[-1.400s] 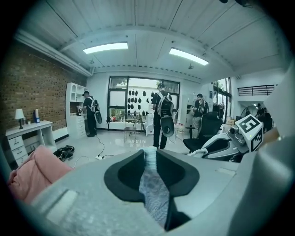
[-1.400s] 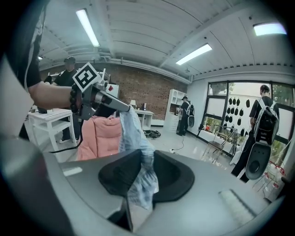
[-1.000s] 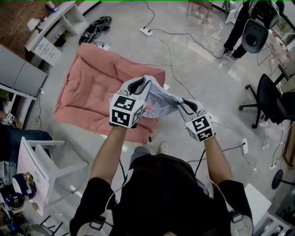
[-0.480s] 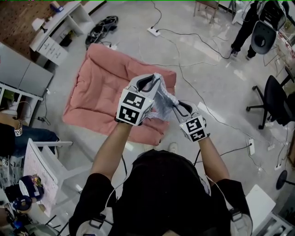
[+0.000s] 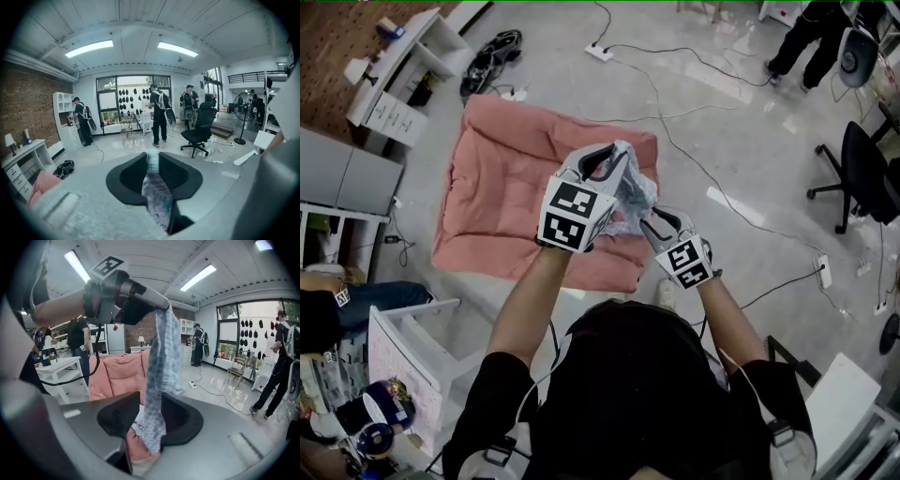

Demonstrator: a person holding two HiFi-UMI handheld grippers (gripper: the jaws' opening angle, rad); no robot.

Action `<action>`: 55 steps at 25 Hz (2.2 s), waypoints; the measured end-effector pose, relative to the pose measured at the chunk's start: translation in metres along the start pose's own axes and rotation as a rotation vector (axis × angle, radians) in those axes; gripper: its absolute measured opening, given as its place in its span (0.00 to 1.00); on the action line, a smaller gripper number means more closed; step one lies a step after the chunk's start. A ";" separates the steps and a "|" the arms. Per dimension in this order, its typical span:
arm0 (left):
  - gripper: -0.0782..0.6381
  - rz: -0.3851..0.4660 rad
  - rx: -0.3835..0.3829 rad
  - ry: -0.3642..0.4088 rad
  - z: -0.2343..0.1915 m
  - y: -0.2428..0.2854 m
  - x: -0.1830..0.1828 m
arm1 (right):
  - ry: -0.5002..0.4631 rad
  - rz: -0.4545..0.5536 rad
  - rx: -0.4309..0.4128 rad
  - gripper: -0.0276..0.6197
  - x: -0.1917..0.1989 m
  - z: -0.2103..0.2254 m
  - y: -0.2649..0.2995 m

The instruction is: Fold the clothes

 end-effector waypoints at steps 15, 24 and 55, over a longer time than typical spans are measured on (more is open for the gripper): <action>0.23 0.029 0.157 0.055 -0.020 0.004 0.009 | 0.287 0.093 0.259 0.36 0.005 -0.001 0.077; 0.23 0.041 0.191 0.049 -0.032 -0.012 0.025 | 0.205 0.044 0.341 0.36 0.000 -0.013 0.111; 0.23 -0.076 0.128 0.086 -0.047 0.011 0.102 | 0.170 -0.057 0.440 0.10 0.029 -0.020 0.041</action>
Point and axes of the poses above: the fingertips, and each gripper's own axes: y forward along the fingers, z to its right, x out of its underside, the point moved 10 cm from there along -y, backward along the fingers, and after that the axes turned 11 degrees about y, right-handed, at the moved point
